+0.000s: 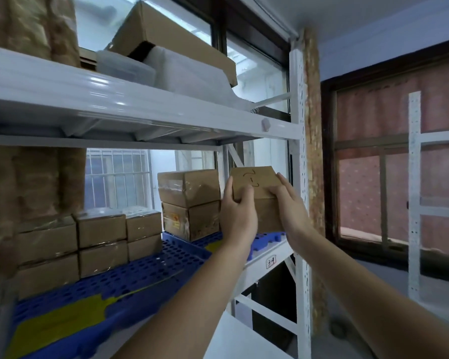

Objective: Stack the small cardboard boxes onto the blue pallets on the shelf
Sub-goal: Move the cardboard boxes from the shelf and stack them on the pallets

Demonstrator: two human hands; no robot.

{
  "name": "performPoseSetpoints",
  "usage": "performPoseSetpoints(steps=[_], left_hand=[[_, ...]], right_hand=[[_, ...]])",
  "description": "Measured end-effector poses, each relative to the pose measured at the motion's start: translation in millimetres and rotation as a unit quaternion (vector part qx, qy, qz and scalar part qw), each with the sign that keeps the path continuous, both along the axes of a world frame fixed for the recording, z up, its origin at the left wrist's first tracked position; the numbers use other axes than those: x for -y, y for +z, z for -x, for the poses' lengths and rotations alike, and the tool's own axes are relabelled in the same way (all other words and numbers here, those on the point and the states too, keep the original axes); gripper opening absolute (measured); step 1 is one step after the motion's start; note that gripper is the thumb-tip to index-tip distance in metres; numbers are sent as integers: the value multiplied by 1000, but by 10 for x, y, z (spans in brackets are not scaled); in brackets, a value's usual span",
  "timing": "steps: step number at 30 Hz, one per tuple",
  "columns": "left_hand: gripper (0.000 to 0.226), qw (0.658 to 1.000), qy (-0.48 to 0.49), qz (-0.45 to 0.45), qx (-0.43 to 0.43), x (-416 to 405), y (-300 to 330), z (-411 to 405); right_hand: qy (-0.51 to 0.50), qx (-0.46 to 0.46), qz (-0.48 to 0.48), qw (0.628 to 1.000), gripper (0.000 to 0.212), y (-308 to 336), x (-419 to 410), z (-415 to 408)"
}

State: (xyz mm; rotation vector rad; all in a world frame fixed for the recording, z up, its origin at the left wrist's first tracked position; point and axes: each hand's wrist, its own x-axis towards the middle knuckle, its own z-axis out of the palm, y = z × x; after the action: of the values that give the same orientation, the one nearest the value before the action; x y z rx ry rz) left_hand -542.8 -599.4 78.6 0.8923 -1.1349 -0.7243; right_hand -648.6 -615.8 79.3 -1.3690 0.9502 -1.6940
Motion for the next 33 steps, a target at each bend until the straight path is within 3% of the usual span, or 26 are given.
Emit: performPoseSetpoints(steps=[11,14,19,24,29,33], left_hand=[[55,995,101,21,18,1041,87,473],[47,990,141,27,0,1277,159,626],[43,982,182,39,-18,1591,276,746],[68,973,222,5,55,1719,358,620],[77,963,218,-7,156,1777,386,516],[78,939,247,40,237,1782,429,378]], right_hand=[[102,5,35,994,47,66,1250,434],[141,2,52,989,33,171,1540,549],[198,-23,76,977,28,308,2016,593],[247,-22,82,965,28,411,2294,516],[265,-19,77,961,32,449,2453,482],[277,-4,49,960,31,522,2551,454]])
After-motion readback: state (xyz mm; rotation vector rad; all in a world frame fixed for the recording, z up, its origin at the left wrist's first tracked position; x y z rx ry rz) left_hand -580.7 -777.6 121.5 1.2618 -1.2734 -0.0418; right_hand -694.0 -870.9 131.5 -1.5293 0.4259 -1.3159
